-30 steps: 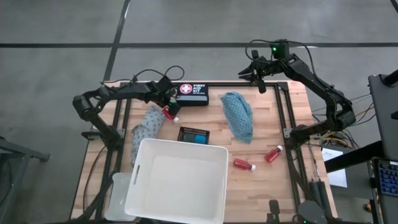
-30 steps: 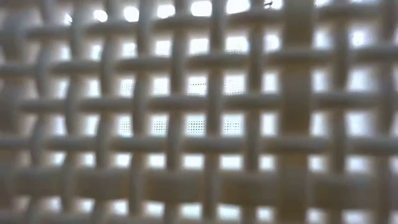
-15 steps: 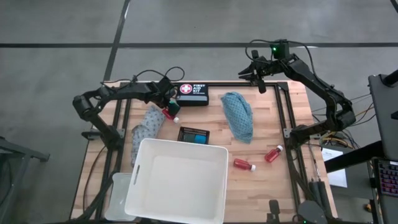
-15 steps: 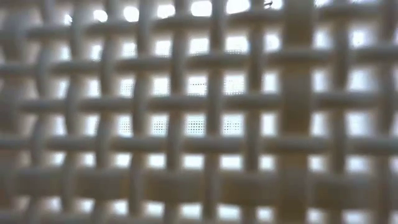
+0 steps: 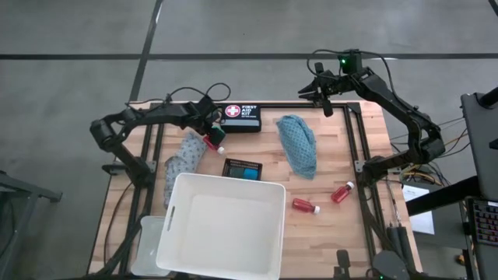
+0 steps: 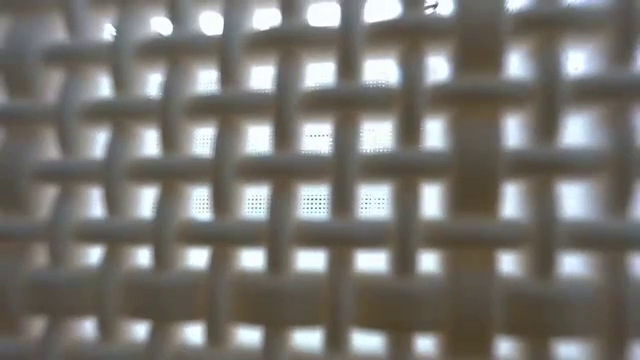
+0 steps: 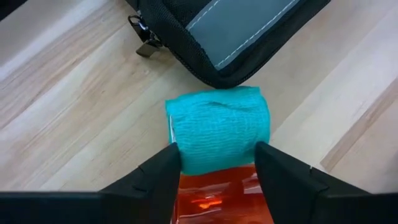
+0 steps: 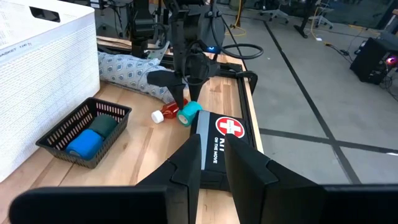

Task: Pick & Place Medicine items
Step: Put the green bandage into the black bin

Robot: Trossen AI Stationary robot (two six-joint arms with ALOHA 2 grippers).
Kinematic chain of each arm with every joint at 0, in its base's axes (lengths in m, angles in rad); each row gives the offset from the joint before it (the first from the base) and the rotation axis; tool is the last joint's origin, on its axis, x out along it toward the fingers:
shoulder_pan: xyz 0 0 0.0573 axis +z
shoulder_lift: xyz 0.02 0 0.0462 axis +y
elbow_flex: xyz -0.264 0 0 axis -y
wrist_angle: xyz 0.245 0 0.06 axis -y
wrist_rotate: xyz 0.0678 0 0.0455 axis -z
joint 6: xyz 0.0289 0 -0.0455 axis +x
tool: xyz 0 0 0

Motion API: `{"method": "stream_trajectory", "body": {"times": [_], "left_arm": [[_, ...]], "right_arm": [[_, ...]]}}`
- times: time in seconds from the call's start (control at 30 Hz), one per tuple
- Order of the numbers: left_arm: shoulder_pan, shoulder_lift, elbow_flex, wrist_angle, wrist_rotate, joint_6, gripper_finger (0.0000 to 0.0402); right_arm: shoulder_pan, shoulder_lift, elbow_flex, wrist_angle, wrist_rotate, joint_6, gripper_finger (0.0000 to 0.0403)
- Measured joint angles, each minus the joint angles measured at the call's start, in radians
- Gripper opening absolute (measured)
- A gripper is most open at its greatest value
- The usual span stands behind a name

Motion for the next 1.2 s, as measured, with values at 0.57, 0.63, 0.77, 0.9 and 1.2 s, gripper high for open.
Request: {"method": "stream_trajectory", "body": {"times": [0.57, 0.63, 0.77, 0.9, 1.2], "left_arm": [[0.000, -0.024, 0.000, -0.013, -0.008, 0.046, 0.0142], [0.000, -0.024, 0.000, -0.013, -0.010, 0.022, 0.0141], [0.000, -0.024, 0.000, -0.013, -0.014, 0.002, 0.0140], [0.000, -0.023, 0.000, -0.010, -0.018, 0.016, 0.0122], [0.000, -0.023, 0.000, -0.006, -0.020, 0.016, 0.0070]], "right_arm": [[0.000, 0.000, 0.000, 0.000, 0.000, 0.000, 0.0068], [0.000, 0.000, 0.000, 0.000, 0.000, 0.000, 0.0068], [0.000, 0.000, 0.000, 0.000, 0.000, 0.000, 0.0068], [0.000, 0.000, 0.000, 0.000, 0.000, 0.000, 0.0068], [0.000, 0.000, 0.000, 0.000, 0.000, 0.000, 0.0068]]}}
